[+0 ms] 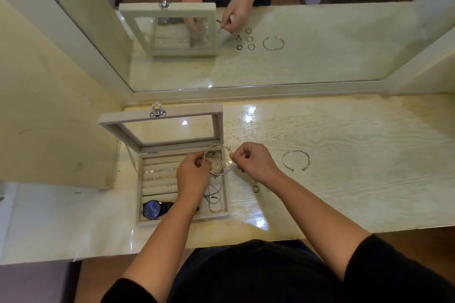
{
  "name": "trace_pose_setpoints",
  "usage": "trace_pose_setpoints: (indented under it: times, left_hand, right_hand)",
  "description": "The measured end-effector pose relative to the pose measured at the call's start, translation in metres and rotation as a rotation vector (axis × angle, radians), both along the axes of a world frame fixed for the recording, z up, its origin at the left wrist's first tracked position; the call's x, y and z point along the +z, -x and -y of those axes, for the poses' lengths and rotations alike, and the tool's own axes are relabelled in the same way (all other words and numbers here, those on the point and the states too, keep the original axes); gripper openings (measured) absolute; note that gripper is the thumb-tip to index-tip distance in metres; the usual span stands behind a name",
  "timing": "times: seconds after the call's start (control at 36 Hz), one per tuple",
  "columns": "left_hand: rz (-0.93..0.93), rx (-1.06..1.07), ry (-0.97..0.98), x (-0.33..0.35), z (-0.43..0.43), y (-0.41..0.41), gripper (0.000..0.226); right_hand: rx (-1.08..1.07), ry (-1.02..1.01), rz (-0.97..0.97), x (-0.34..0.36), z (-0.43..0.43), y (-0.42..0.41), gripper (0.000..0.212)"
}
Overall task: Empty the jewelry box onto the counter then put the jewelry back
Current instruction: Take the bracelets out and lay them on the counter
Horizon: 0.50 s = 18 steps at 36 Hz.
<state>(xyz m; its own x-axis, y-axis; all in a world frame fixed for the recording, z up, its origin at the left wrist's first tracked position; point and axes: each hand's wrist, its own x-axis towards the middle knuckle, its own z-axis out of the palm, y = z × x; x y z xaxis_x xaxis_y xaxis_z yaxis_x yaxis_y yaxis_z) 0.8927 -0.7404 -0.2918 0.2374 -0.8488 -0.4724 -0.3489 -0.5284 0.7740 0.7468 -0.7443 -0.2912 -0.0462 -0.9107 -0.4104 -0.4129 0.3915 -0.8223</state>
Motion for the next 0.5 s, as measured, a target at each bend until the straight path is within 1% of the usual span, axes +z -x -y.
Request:
trace_pose_setpoints:
  times: [0.28, 0.5]
  left_hand:
    - [0.037, -0.109, 0.061, 0.005, -0.004, 0.040, 0.017]
    - [0.147, -0.243, 0.076, 0.004, -0.008, 0.072, 0.011]
  right_hand:
    - [-0.133, -0.004, -0.014, -0.003, -0.014, 0.041, 0.029]
    - [-0.226, 0.005, -0.039, -0.006, -0.024, 0.072, 0.031]
